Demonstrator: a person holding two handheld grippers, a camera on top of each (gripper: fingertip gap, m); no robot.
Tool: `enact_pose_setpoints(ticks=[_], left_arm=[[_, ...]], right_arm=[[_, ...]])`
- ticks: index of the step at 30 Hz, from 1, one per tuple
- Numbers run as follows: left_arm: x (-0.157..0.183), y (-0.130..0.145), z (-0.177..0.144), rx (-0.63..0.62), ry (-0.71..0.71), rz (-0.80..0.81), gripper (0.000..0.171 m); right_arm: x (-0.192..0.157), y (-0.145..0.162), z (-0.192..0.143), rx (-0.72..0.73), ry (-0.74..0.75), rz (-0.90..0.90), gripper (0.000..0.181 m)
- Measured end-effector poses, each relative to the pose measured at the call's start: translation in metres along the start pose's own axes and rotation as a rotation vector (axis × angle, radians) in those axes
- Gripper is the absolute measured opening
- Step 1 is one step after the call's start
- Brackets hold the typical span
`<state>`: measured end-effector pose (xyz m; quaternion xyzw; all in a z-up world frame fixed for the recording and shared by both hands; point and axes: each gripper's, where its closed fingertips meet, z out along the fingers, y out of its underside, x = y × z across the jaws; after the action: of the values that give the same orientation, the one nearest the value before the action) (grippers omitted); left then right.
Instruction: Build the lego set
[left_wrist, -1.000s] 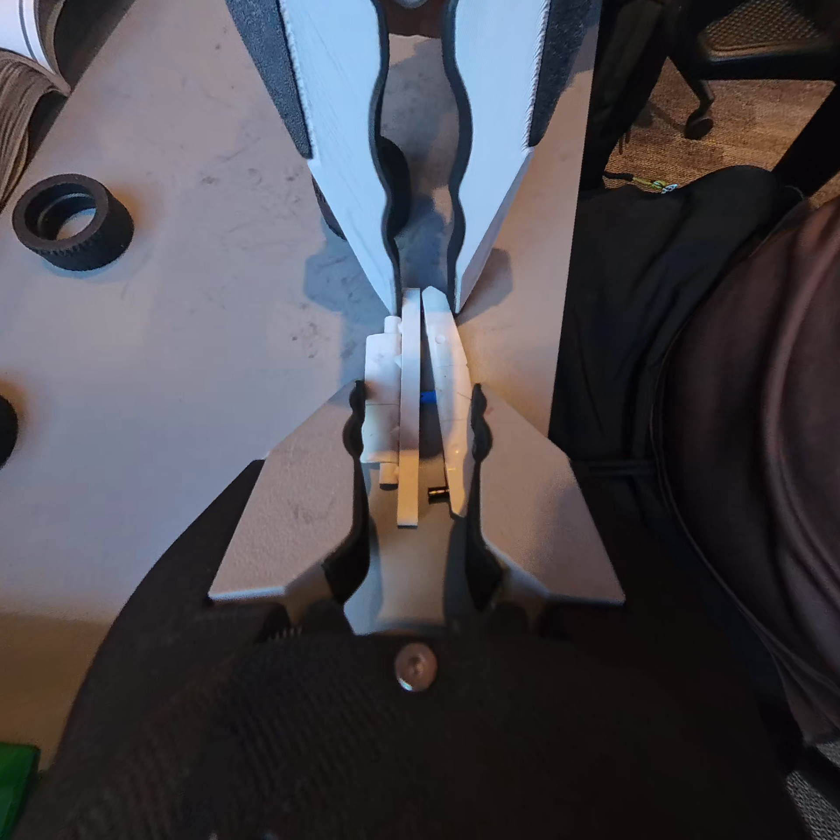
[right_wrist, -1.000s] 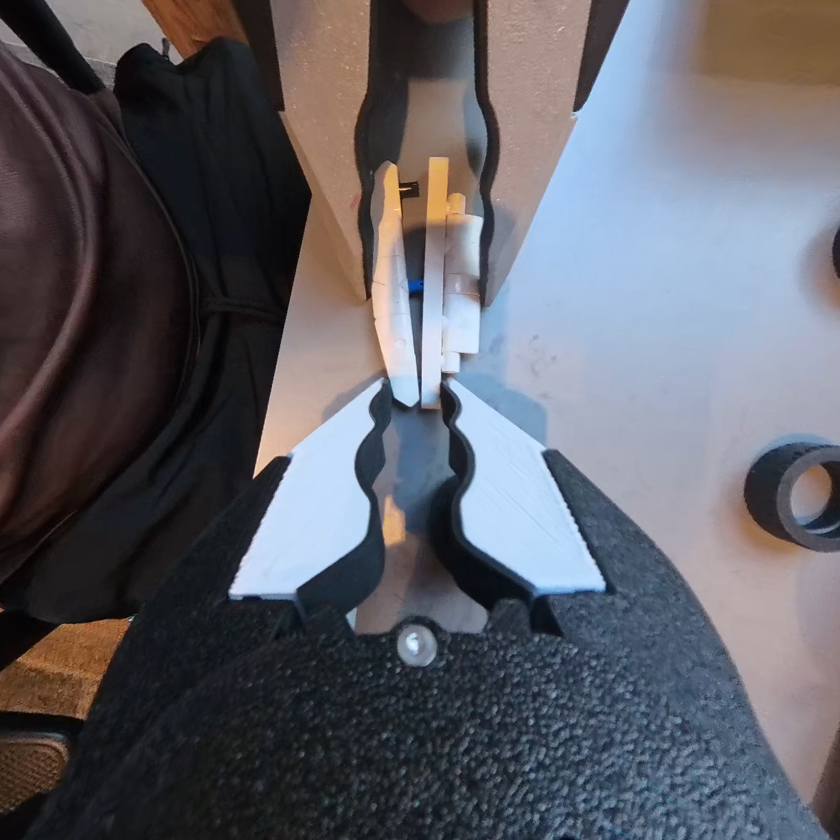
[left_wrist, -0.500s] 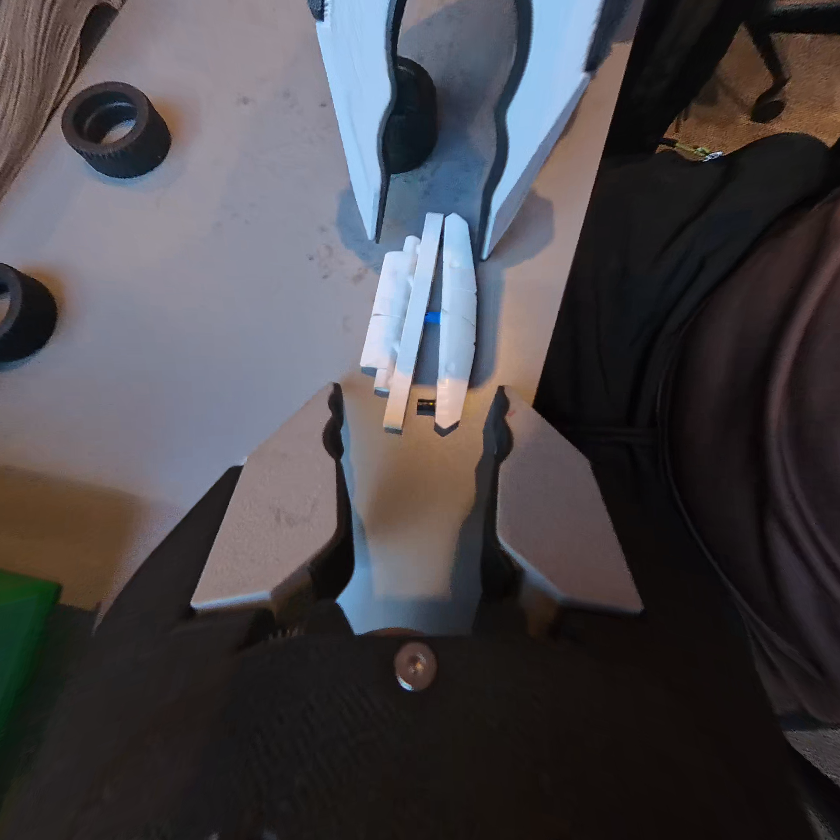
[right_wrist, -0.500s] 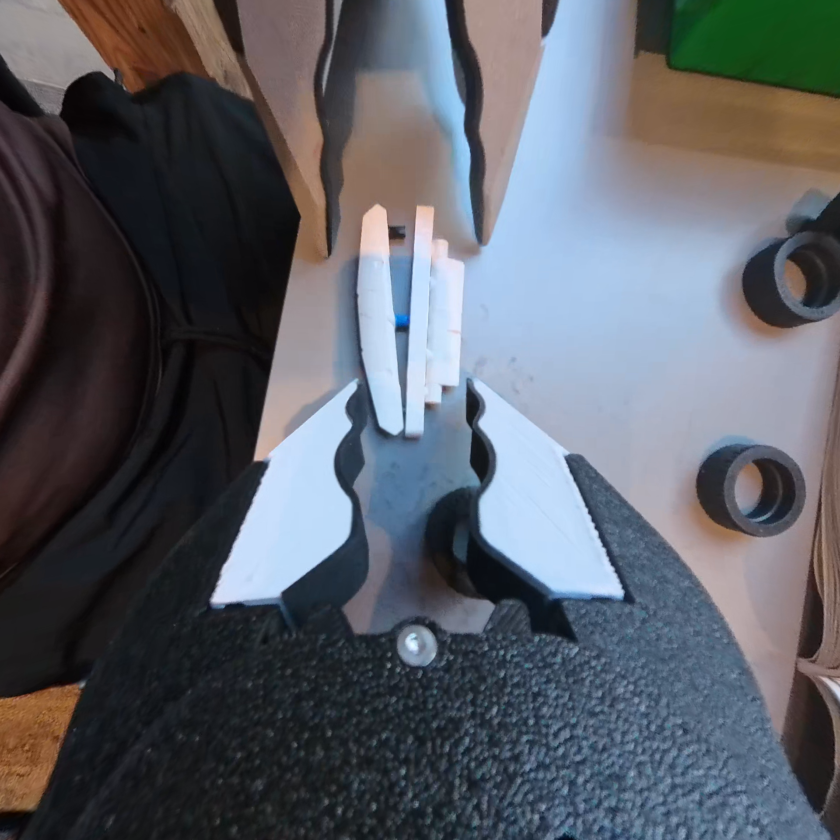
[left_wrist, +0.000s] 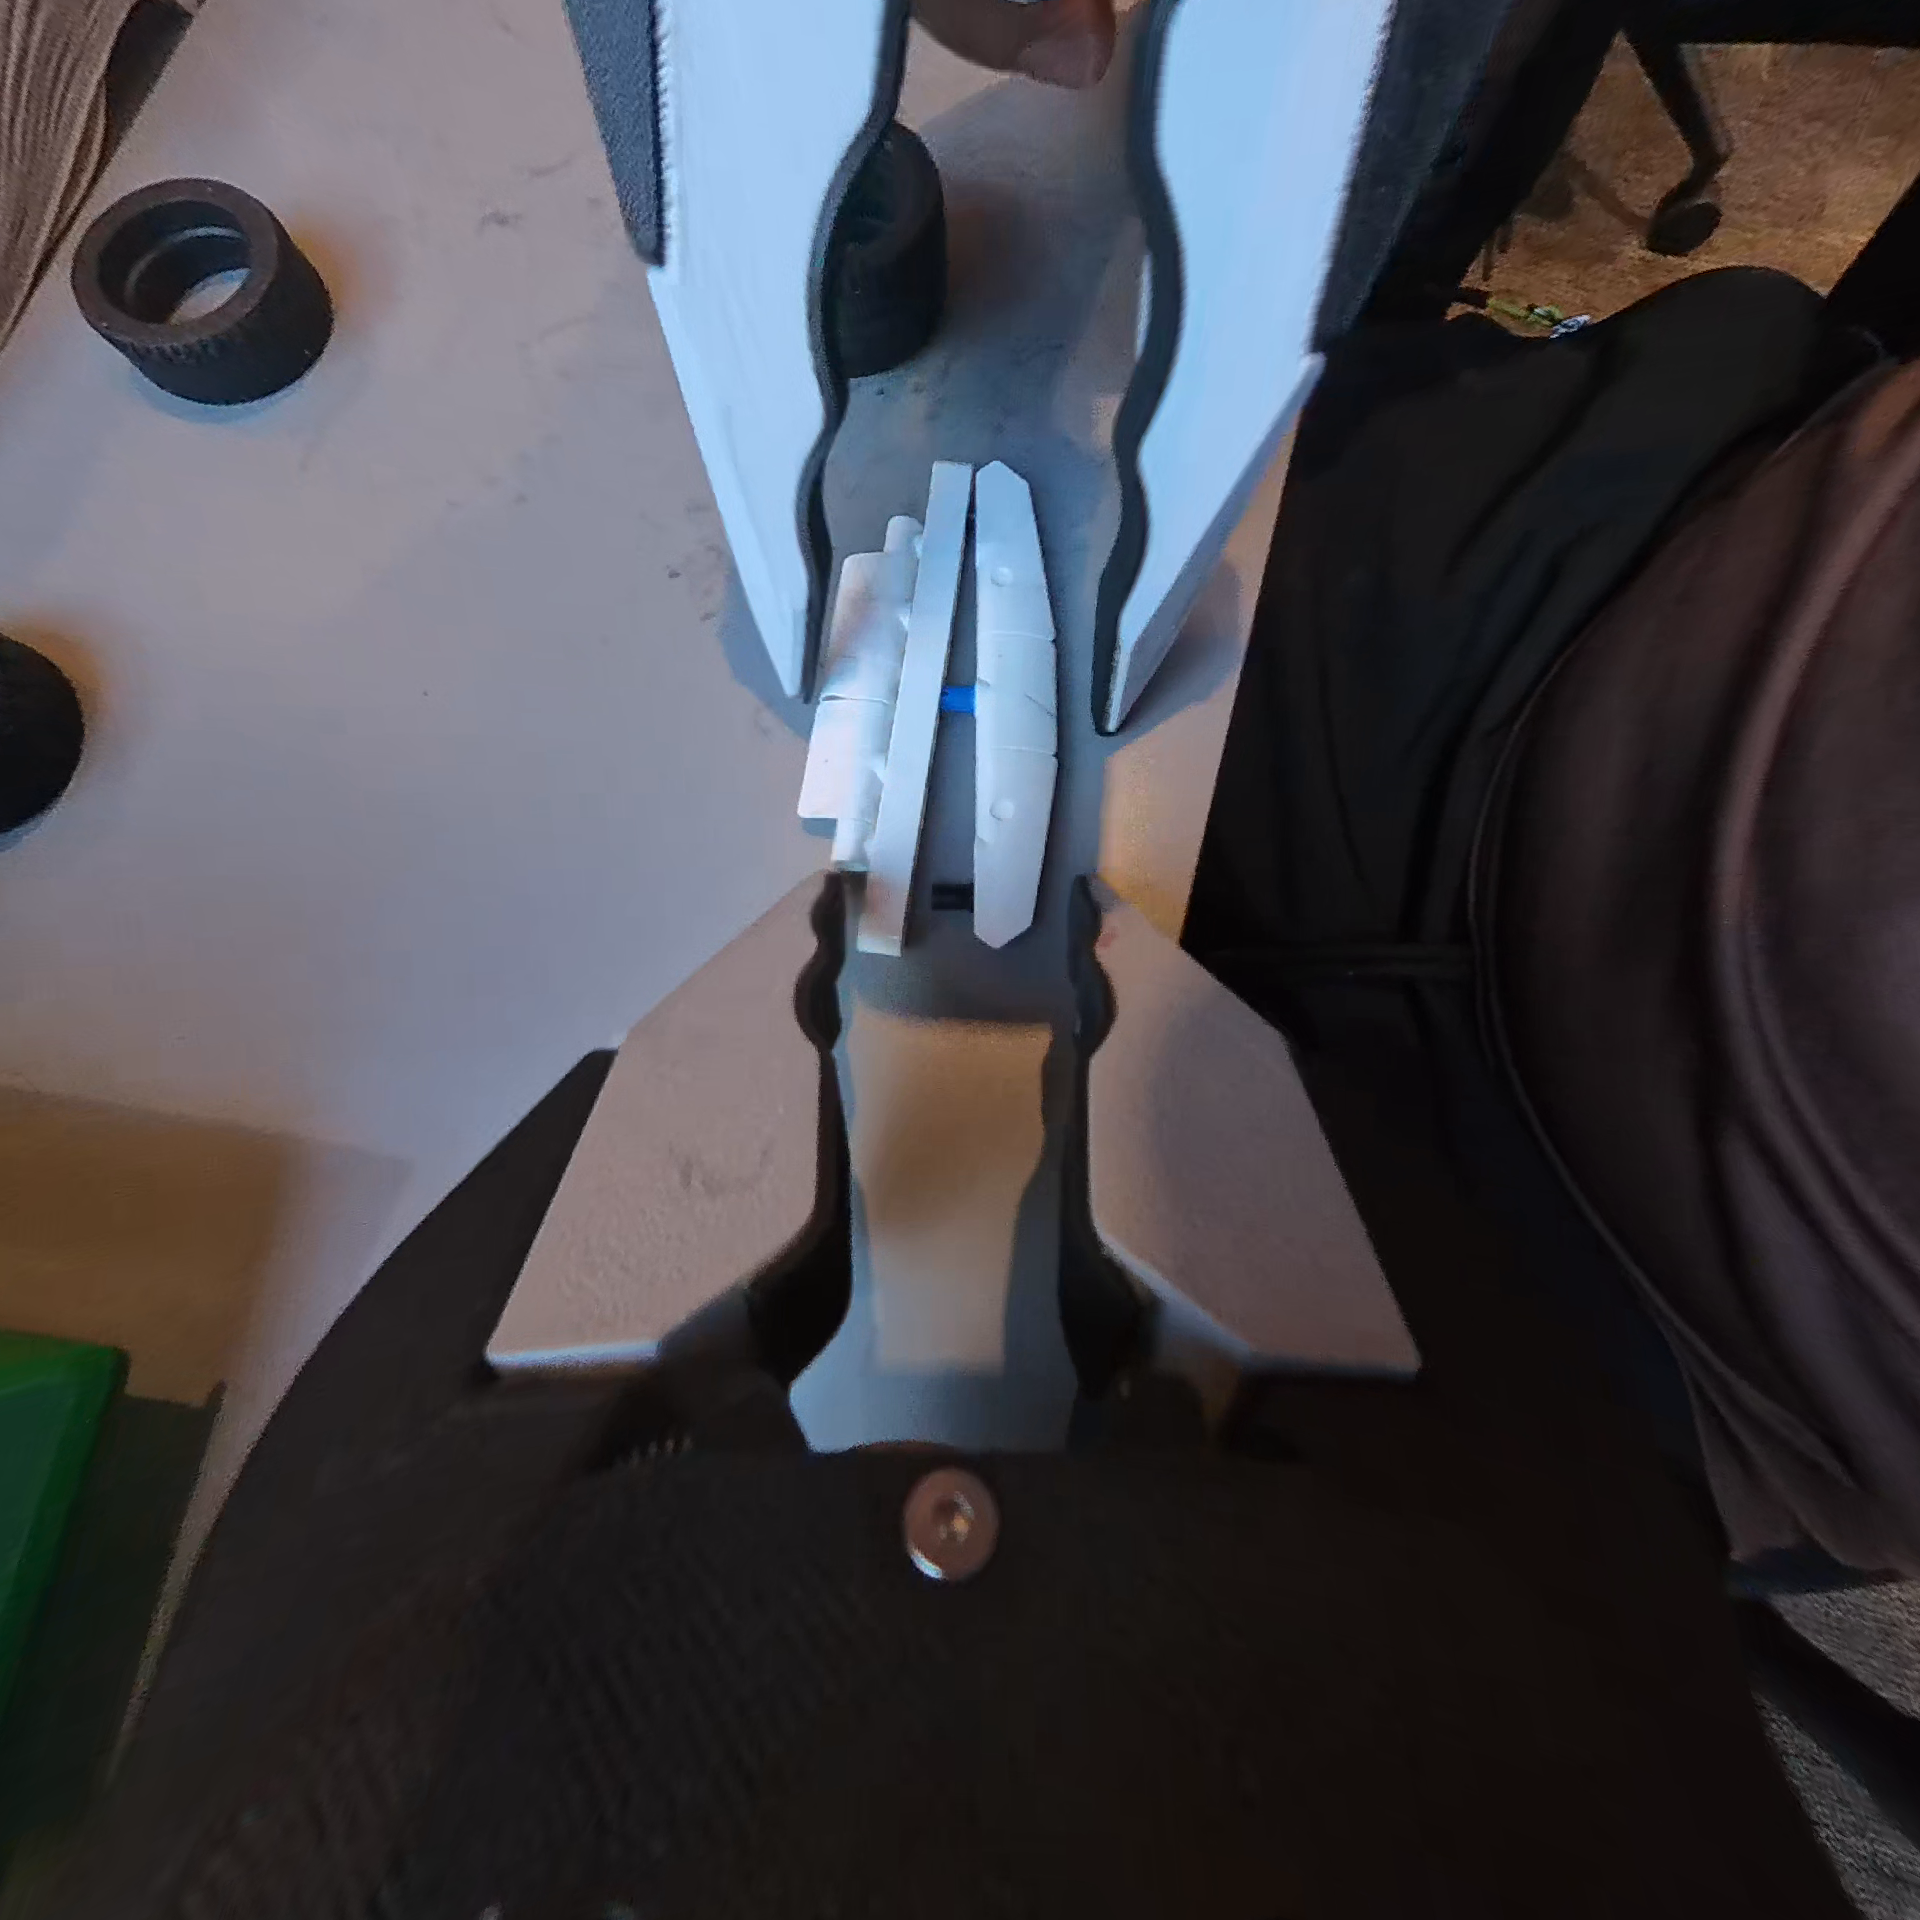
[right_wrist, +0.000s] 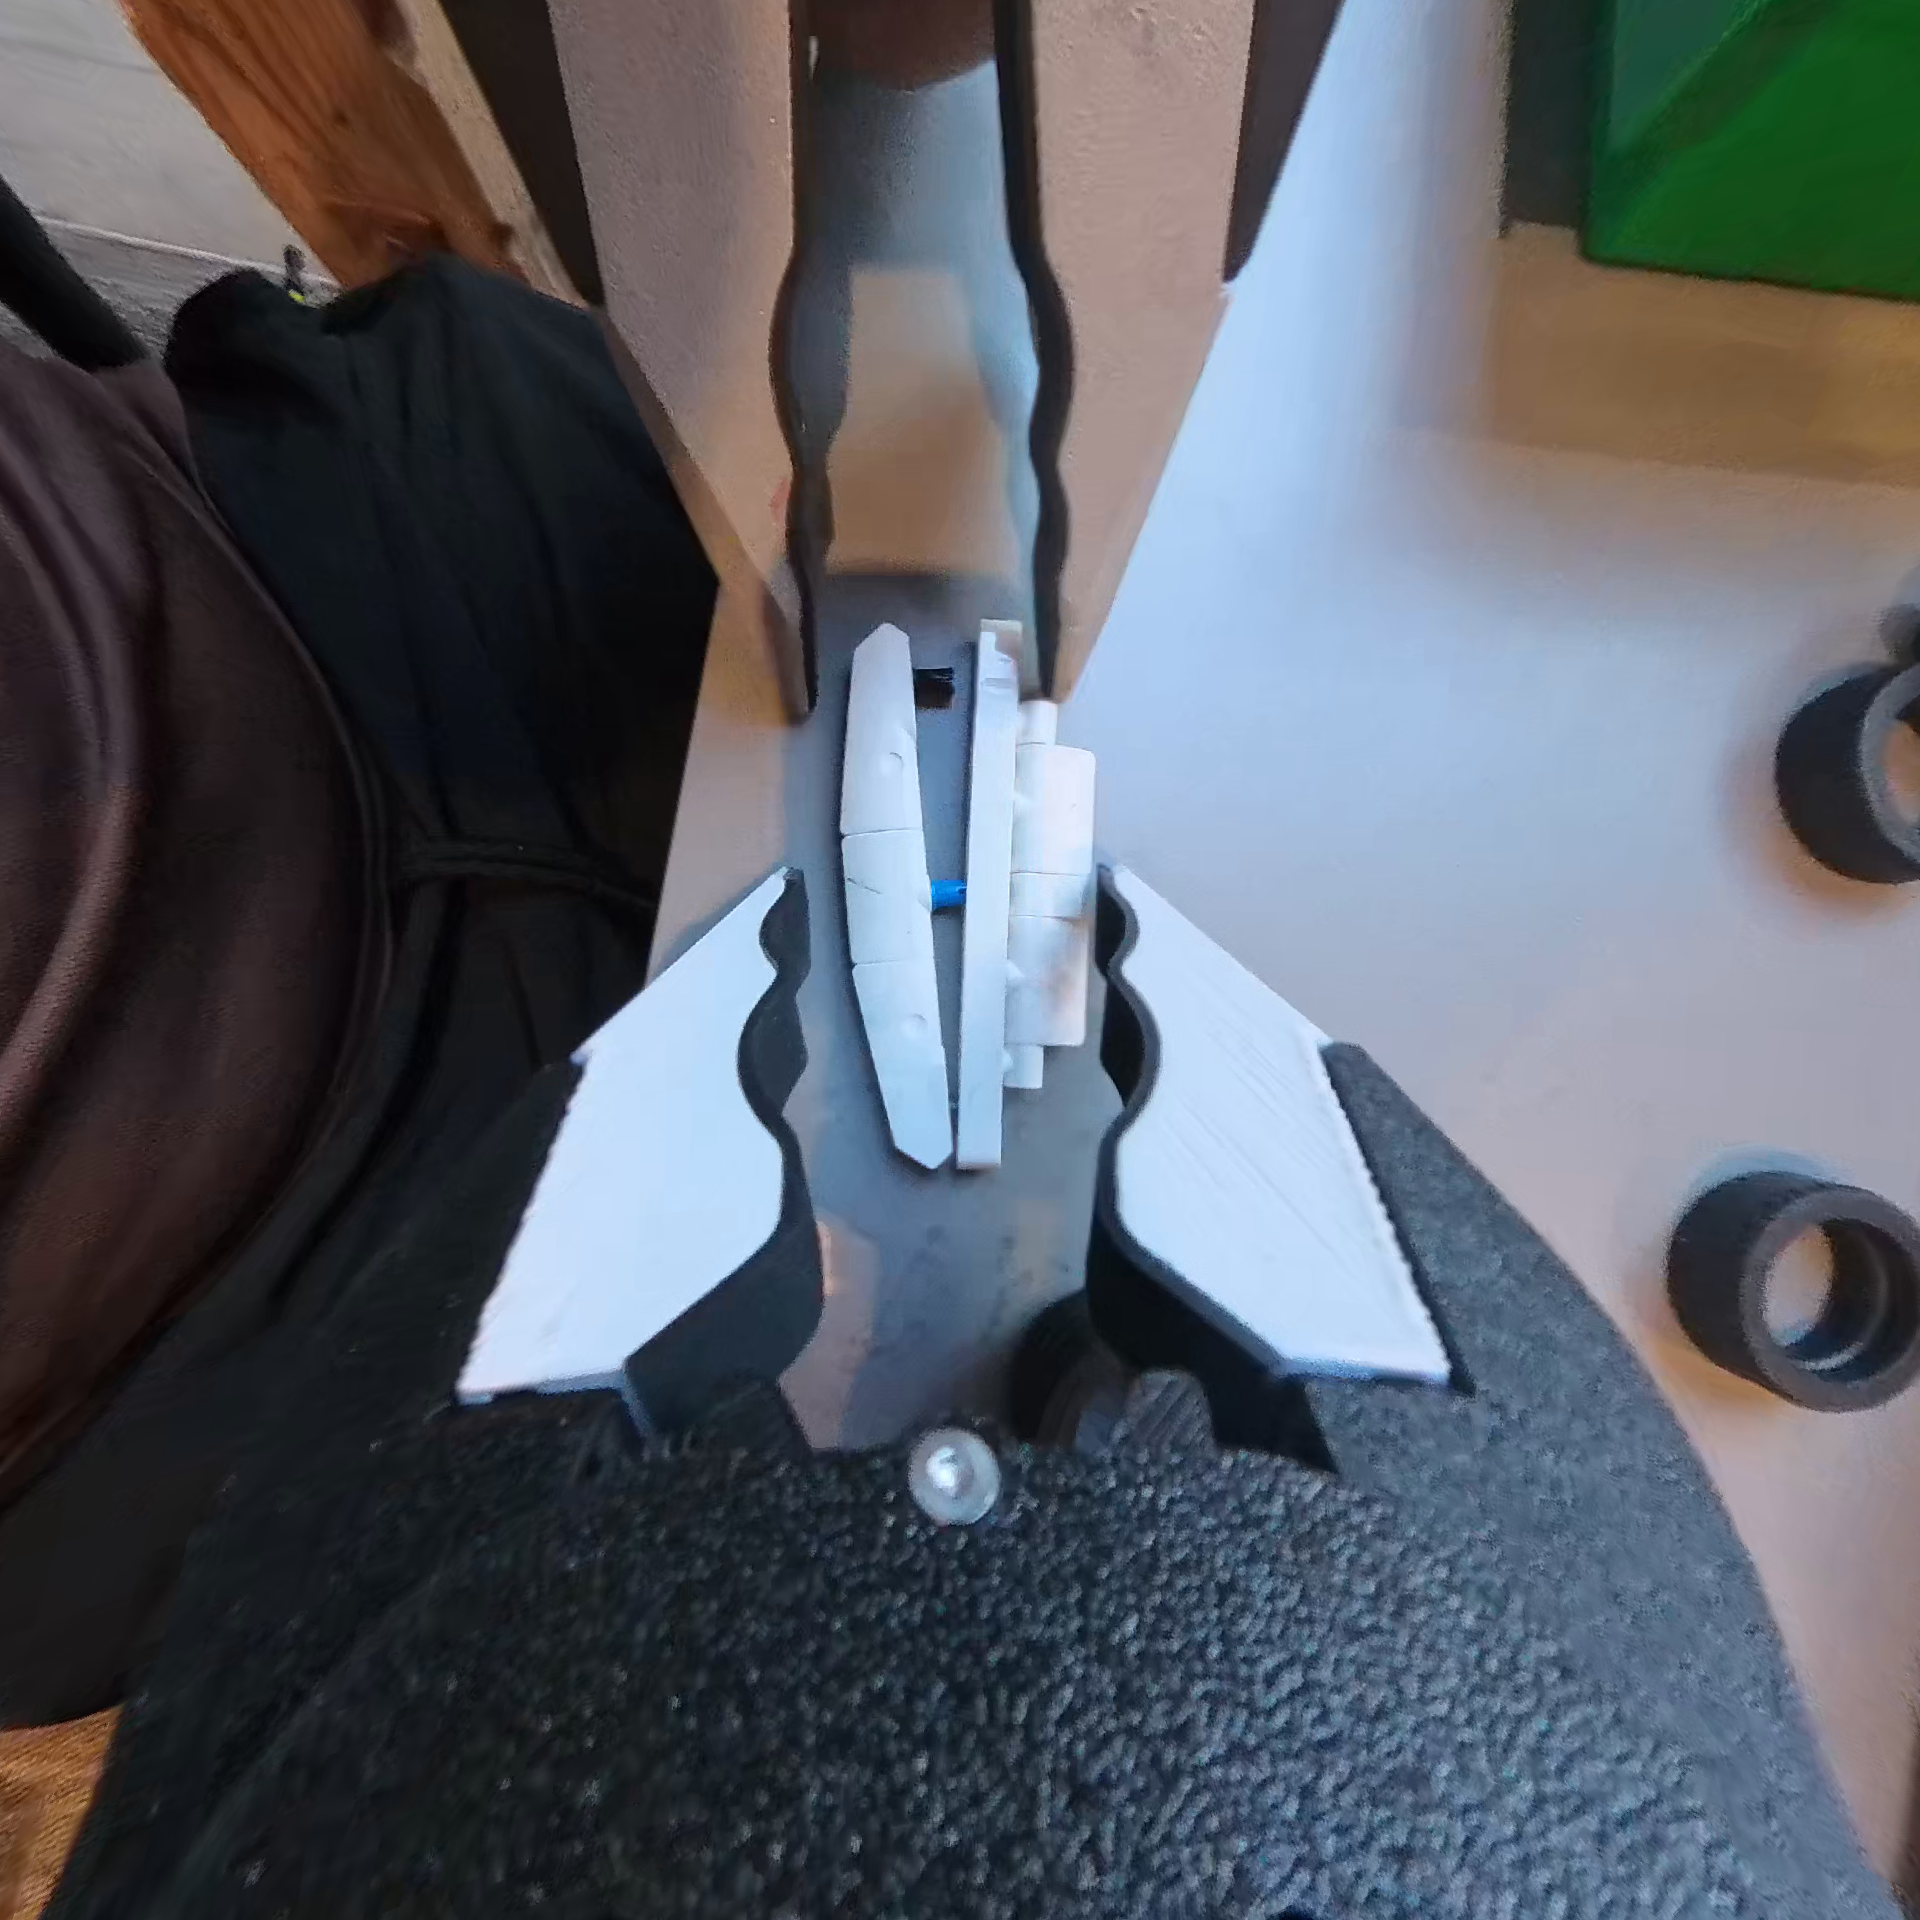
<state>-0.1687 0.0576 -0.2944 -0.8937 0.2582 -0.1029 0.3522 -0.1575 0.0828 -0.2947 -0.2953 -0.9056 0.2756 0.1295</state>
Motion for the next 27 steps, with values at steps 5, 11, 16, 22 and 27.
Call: enact_pose_setpoints(ticks=[5,11,16,22,27], left_arm=[[0.0028,-0.0014,0.0009,0.02,0.011,0.012,0.029],[0.0025,-0.0016,0.0009,0.045,0.009,-0.006,0.029],[0.0034,-0.0021,0.0012,0.05,0.004,-0.015,0.022],[0.0039,-0.002,0.0015,0.049,-0.005,-0.003,0.018],[0.0048,-0.0024,0.0017,0.051,-0.026,0.021,0.017]], right_arm=[[-0.0007,0.0009,0.002,0.044,-0.085,0.049,0.048],[-0.0007,0.0011,0.0022,0.038,-0.08,0.029,0.048],[-0.0013,0.0012,0.002,0.028,-0.081,0.034,0.044],[-0.0012,0.0009,0.0019,0.049,-0.082,0.045,0.043],[-0.0034,0.001,0.0014,0.087,-0.076,0.028,0.04]])
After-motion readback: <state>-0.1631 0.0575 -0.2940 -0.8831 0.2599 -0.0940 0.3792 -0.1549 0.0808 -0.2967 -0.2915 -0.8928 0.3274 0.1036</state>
